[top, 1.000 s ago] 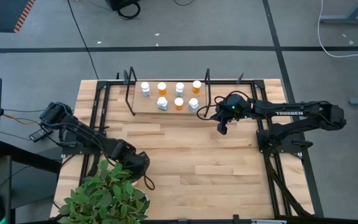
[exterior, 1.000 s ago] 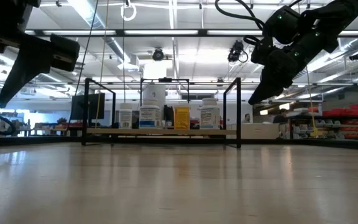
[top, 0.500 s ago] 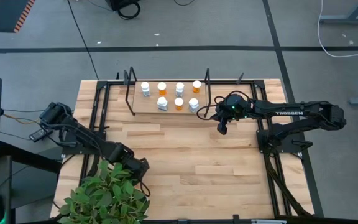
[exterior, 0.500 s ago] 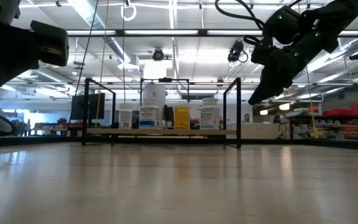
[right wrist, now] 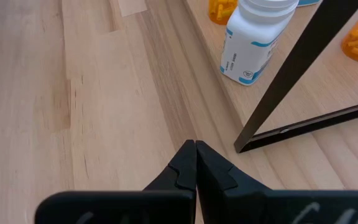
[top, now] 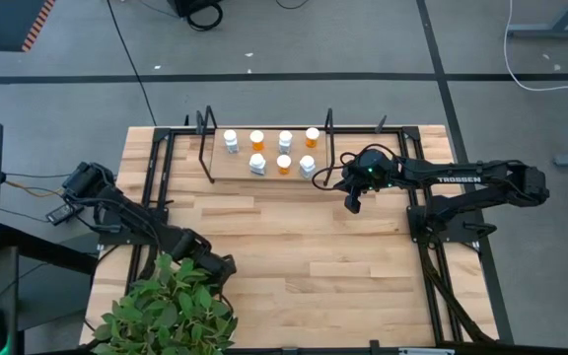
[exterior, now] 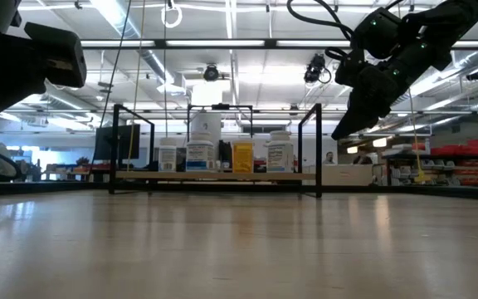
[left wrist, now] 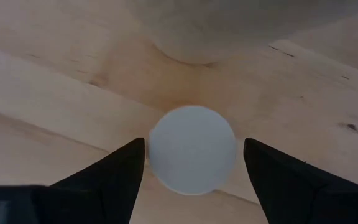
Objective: Pick and place medicine bottles onto shelf by color
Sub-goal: Put the orange pill bottle on the shelf
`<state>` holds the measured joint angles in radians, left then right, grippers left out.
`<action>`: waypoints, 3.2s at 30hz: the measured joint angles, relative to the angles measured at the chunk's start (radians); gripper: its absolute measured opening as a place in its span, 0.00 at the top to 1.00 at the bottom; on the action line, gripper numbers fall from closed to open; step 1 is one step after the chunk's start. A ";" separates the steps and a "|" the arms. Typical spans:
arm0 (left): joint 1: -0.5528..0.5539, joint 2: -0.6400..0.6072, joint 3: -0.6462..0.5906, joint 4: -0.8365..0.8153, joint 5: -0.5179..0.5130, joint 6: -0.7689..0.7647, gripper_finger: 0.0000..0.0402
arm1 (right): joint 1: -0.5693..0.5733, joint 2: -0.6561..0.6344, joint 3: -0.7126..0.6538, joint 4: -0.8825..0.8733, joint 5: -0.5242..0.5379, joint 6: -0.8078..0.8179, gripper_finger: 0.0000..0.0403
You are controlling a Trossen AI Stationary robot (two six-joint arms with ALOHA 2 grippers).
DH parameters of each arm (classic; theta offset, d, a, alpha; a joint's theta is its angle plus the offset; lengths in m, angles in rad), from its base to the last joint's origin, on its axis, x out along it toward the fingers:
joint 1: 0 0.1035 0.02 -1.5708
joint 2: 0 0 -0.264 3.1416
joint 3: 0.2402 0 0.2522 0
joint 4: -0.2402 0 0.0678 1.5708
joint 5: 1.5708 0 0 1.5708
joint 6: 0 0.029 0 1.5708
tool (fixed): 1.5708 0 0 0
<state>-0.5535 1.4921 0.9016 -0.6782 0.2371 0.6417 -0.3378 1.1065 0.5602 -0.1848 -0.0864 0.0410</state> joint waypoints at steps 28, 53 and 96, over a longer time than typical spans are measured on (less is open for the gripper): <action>0.054 -0.002 0.001 0.004 -0.054 0.007 0.48 | 0.000 0.000 0.000 0.000 0.000 0.000 0.99; 0.444 0.002 0.130 0.014 -0.333 -0.215 0.45 | 0.000 0.000 0.000 0.005 0.000 -0.053 0.99; 1.082 0.075 0.333 -0.299 -0.379 -0.609 0.44 | 0.000 0.000 0.000 0.026 0.000 -0.030 0.99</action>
<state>0.5281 1.5669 1.2346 -0.9774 -0.1421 0.0324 -0.3377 1.1065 0.5602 -0.1584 -0.0867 0.0109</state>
